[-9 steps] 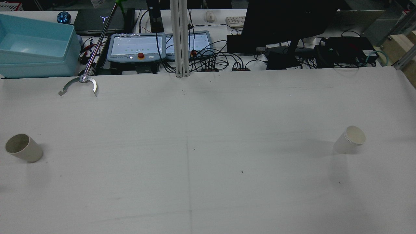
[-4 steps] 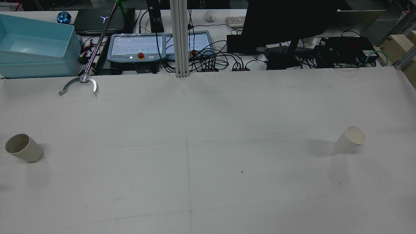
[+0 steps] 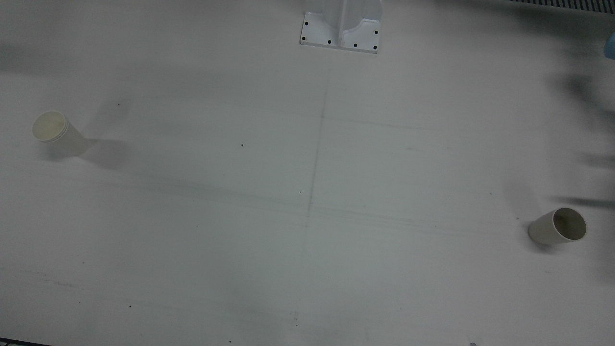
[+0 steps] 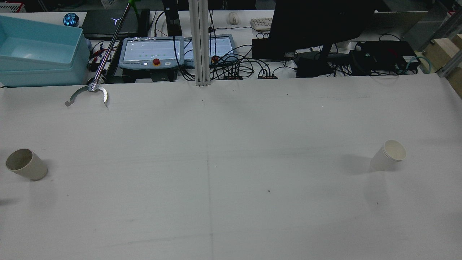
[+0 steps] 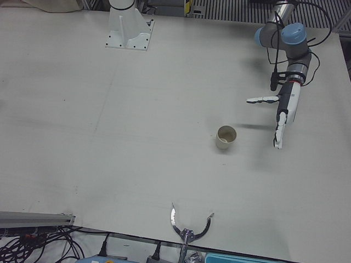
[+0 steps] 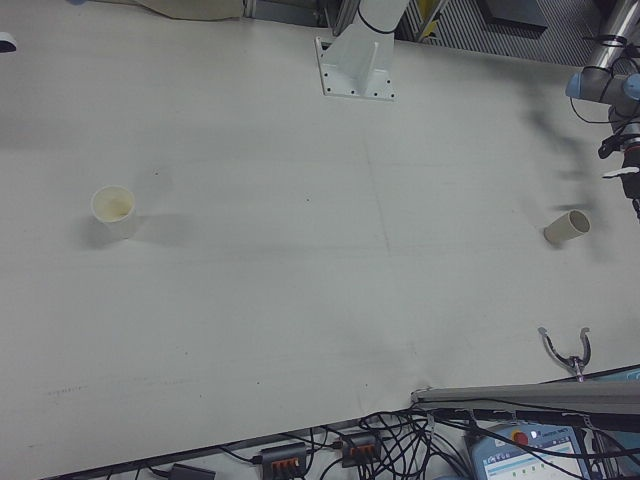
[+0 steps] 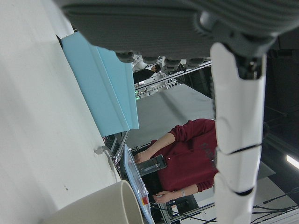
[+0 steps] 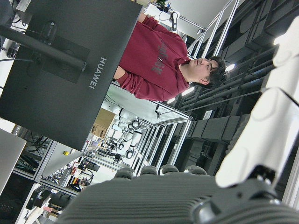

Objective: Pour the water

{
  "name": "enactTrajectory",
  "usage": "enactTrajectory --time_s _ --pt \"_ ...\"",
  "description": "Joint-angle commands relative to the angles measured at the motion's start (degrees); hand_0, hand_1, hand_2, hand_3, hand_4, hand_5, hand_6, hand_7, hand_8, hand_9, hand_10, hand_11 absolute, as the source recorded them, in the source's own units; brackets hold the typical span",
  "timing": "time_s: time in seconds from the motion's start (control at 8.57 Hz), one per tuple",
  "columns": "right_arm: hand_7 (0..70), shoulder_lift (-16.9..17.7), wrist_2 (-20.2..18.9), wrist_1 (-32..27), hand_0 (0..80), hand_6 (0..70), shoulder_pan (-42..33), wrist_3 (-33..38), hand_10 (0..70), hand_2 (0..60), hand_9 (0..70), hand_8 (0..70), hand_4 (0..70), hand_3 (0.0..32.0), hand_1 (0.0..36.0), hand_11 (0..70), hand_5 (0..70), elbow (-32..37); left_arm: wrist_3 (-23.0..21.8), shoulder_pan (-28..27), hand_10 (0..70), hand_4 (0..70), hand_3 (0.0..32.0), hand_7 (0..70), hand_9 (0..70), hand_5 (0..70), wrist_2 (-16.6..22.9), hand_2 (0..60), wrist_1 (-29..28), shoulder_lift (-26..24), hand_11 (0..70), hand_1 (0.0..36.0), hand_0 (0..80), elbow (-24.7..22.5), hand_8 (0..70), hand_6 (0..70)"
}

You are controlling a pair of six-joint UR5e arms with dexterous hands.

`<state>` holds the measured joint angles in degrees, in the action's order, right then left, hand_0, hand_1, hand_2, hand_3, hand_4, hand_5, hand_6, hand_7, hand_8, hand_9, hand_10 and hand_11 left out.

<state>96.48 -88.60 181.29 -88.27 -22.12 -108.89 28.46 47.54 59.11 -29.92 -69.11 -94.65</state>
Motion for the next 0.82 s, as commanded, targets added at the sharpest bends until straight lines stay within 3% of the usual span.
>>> enactTrajectory --time_s 0.0,0.12,0.47,0.58,0.7 --pt "0.0 2.29 0.00 -0.41 45.7 0.0 -0.07 -2.63 0.0 7.7 0.0 0.0 0.0 0.0 12.6 0.0 0.0 1.65 -0.34 -5.17 0.4 2.8 0.0 4.7 0.0 1.2 -0.92 4.3 -0.57 -4.19 3.3 24.0 56.9 5.00 0.0 0.0" --pt "0.0 2.05 -0.17 -2.67 45.6 0.0 0.02 -3.27 0.0 7.0 0.0 0.0 0.0 0.0 12.4 0.0 0.0 7.23 -1.21 -5.17 0.1 2.8 0.0 5.0 0.0 1.1 -1.10 4.0 -0.49 -4.28 2.9 23.6 56.6 4.91 0.0 0.0" --pt "0.0 1.78 0.00 -4.81 44.6 0.0 0.20 -3.10 0.0 5.4 0.0 0.0 0.0 0.0 11.6 0.0 0.0 8.61 -1.13 -5.44 0.9 2.9 0.0 4.8 0.0 1.4 -3.90 4.0 -2.57 -5.41 3.9 23.0 56.0 7.01 0.0 0.0" --pt "0.0 1.78 0.00 -4.63 44.9 0.0 0.64 -3.10 0.0 5.4 0.0 0.0 0.0 0.0 11.7 0.0 0.0 8.78 -2.09 -5.96 1.4 3.0 0.0 4.8 0.0 1.6 -8.09 3.6 -6.95 -6.38 4.6 23.6 56.7 9.20 0.0 0.0" --pt "0.0 1.61 0.00 -4.54 44.7 0.0 1.25 -3.10 0.0 5.5 0.0 0.0 0.0 0.0 11.6 0.0 0.0 8.87 -6.19 -7.10 2.3 2.1 0.0 4.7 0.0 0.6 -10.57 4.3 -7.86 -6.39 6.1 23.4 55.9 9.39 0.0 0.0"
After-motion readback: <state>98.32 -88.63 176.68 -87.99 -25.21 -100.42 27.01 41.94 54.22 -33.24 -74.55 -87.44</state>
